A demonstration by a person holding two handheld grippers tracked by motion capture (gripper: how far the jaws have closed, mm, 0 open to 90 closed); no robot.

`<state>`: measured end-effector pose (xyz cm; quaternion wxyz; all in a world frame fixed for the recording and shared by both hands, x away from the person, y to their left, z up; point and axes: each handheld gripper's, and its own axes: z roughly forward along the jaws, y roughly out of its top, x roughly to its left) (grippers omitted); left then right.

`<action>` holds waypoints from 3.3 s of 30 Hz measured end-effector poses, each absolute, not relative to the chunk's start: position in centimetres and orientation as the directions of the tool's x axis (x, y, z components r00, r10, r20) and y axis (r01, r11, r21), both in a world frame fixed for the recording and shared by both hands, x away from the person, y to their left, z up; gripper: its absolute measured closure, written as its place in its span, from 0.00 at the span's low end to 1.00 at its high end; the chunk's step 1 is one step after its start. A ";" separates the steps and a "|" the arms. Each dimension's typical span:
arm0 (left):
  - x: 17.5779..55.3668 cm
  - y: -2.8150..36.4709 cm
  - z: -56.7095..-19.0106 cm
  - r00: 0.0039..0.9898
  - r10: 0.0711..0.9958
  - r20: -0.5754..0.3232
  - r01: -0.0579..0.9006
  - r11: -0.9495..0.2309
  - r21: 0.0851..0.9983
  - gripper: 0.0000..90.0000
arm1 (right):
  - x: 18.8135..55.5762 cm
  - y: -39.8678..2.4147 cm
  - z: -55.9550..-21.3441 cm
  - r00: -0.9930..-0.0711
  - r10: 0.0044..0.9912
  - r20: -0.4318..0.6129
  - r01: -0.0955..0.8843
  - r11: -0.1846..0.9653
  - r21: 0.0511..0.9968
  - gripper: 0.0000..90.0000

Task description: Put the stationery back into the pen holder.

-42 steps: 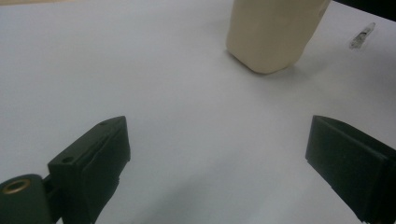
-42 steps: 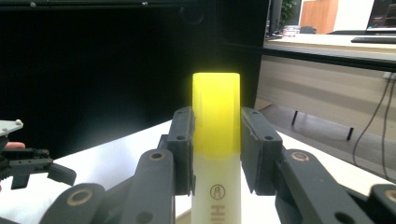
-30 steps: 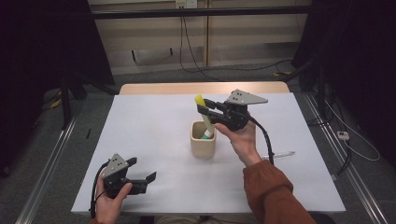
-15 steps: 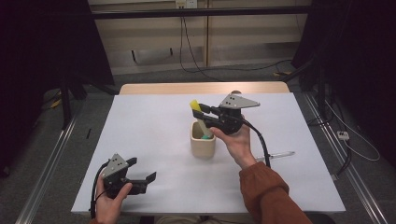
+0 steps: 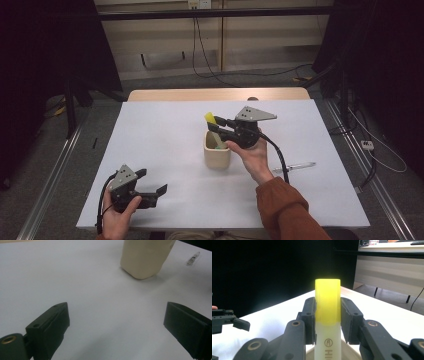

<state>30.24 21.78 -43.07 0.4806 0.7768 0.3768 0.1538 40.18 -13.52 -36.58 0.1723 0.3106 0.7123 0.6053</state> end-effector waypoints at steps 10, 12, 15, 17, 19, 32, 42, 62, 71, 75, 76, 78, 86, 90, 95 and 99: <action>30.2 21.8 -43.1 0.668 0.734 -0.123 0.438 -0.254 0.862 0.07 | 40.0 -13.8 -37.5 -0.745 0.655 0.128 0.252 0.098 0.963 0.75; 30.2 21.8 -43.1 0.668 0.734 -0.123 0.437 -0.253 0.863 0.07 | 39.9 -13.9 -37.5 -0.744 0.652 0.142 0.265 0.093 0.960 0.70; 30.2 21.8 -43.1 0.666 0.736 -0.124 0.438 -0.251 0.863 0.07 | 40.0 -14.1 -37.4 -0.742 0.650 0.165 0.274 0.069 0.959 0.49; 30.2 21.8 -43.1 0.666 0.736 -0.123 0.437 -0.251 0.864 0.07 | 40.0 -14.3 -37.3 -0.744 0.648 0.163 0.271 0.069 0.960 0.46; 30.2 21.8 -43.1 0.667 0.734 -0.123 0.437 -0.253 0.863 0.07 | 39.9 -14.4 -37.1 -0.740 0.651 0.167 0.271 0.062 0.960 0.37; 30.2 21.8 -43.1 0.669 0.733 -0.123 0.438 -0.255 0.862 0.07 | 39.8 -15.0 -37.2 -0.699 0.707 0.112 0.326 0.175 0.929 0.10; 30.2 21.7 -43.1 0.667 0.735 -0.124 0.440 -0.254 0.861 0.07 | 38.9 -17.1 -37.5 -0.678 0.725 0.125 0.359 0.179 0.916 0.08; 30.4 21.5 -43.1 0.674 0.728 -0.125 0.438 -0.258 0.861 0.07 | 35.9 -24.0 -39.7 -0.603 0.782 0.156 0.462 0.183 0.868 0.08; 30.5 21.3 -43.1 0.678 0.724 -0.128 0.438 -0.258 0.861 0.07 | 34.7 -27.0 -40.5 -0.562 0.813 0.155 0.485 0.172 0.857 0.19; 30.5 21.4 -43.0 0.680 0.722 -0.125 0.435 -0.261 0.862 0.07 | 34.1 -27.9 -40.8 -0.572 0.804 0.164 0.498 0.182 0.848 0.19; 30.5 21.4 -43.0 0.680 0.722 -0.125 0.434 -0.260 0.862 0.07 | 34.0 -28.2 -40.9 -0.576 0.800 0.168 0.500 0.182 0.847 0.19; 30.5 21.4 -43.0 0.682 0.720 -0.124 0.431 -0.260 0.864 0.07 | 33.6 -28.7 -41.1 -0.577 0.795 0.185 0.508 0.173 0.844 0.19; 30.5 21.4 -43.0 0.682 0.720 -0.125 0.434 -0.262 0.862 0.07 | 32.6 -31.1 -41.2 -0.621 0.745 0.244 0.518 0.157 0.841 0.22; 30.5 21.4 -43.0 0.682 0.721 -0.126 0.436 -0.262 0.861 0.07 | 32.2 -31.8 -41.4 -0.614 0.754 0.235 0.522 0.163 0.837 0.24; 30.5 21.4 -43.0 0.684 0.719 -0.126 0.435 -0.263 0.861 0.07 | 31.8 -32.3 -41.7 -0.624 0.748 0.226 0.523 0.185 0.832 0.39; 30.5 21.3 -43.0 0.683 0.719 -0.124 0.434 -0.264 0.861 0.07 | 31.8 -32.5 -41.8 -0.626 0.745 0.229 0.513 0.173 0.841 0.49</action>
